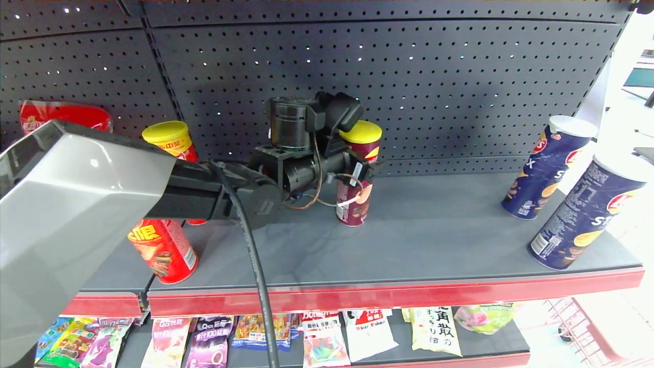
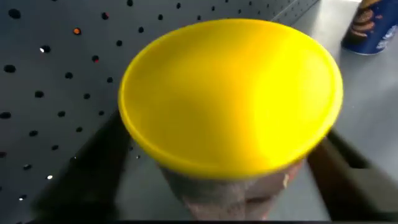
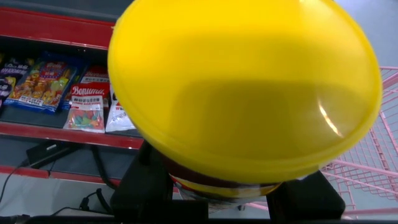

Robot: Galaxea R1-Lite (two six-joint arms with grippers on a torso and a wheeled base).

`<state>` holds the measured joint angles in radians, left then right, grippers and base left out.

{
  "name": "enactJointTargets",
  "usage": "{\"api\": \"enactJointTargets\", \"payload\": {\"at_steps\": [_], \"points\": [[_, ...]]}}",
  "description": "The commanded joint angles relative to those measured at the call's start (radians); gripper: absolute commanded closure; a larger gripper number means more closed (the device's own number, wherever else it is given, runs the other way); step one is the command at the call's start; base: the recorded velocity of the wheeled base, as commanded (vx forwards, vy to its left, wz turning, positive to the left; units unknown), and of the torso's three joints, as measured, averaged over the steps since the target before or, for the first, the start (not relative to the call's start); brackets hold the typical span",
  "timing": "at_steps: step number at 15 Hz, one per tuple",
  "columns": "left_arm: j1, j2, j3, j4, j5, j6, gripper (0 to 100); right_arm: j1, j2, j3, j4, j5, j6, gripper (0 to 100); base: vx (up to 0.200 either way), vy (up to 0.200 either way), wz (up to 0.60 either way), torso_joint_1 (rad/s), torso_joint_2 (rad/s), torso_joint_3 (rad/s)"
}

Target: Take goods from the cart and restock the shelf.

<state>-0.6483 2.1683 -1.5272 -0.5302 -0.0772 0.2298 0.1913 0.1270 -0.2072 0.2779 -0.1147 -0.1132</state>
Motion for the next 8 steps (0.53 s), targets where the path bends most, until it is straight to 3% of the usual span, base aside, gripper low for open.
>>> {"api": "enactJointTargets", "payload": {"at_steps": [1,7,8], "points": [[-0.001,0.016,-0.021,-0.001,0.004,0.0,100,0.0,0.002,0.0,0.0,0.0,0.0,100,0.0,0.0,0.0,0.0,0.0,0.0],[-0.007,0.016,-0.014,-0.001,-0.007,-0.009,100,0.0,0.003,0.003,-0.002,0.0,0.017,100,0.0,0.0,0.0,0.0,0.0,0.0],[-0.007,-0.002,-0.008,-0.007,-0.019,-0.049,100,0.0,0.002,0.003,-0.002,-0.002,0.021,100,0.0,0.0,0.0,0.0,0.0,0.0]]}}
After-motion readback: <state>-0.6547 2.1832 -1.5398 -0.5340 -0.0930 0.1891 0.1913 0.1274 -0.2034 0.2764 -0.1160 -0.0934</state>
